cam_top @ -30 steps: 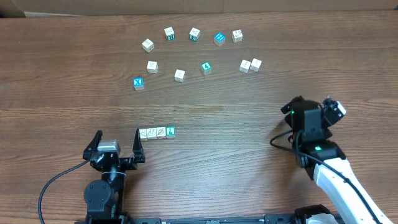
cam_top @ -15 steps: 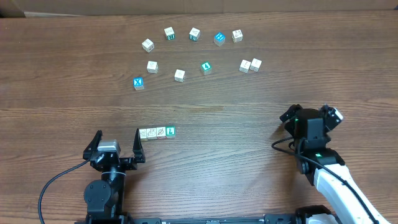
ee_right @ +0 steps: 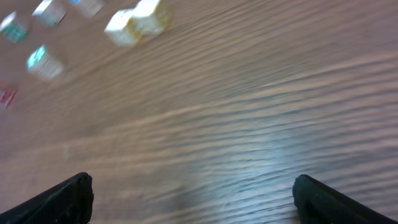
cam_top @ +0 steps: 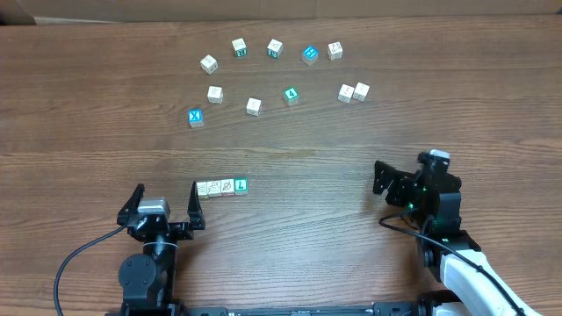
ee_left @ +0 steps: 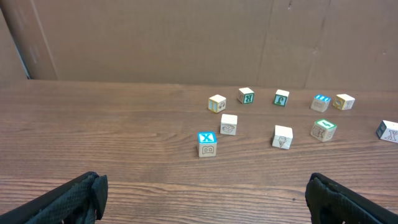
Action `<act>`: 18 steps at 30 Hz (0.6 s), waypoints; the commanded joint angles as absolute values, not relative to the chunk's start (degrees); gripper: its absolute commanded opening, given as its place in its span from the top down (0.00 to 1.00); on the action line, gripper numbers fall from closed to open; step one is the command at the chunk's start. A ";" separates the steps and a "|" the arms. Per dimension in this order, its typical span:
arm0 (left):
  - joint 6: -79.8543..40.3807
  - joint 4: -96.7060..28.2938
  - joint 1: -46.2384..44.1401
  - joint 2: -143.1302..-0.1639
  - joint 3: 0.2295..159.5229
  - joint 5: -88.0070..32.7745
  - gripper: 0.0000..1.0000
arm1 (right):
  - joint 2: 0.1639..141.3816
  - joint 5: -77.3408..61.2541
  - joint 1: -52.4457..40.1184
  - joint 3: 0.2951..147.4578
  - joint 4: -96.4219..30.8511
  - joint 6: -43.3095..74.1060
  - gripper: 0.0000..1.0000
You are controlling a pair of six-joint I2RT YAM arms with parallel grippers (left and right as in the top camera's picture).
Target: Form a horizontal line
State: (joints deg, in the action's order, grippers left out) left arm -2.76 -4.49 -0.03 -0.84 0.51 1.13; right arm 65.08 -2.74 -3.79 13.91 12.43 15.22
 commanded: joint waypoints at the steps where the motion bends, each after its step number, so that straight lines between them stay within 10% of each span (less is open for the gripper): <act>1: -1.69 -4.32 -0.40 -0.25 0.27 1.48 0.01 | 63.44 -10.04 -3.60 13.80 13.21 5.37 0.00; 18: -1.69 -4.32 -0.40 -0.25 0.27 1.48 0.00 | 63.09 -12.60 -3.22 9.69 15.55 1.32 0.00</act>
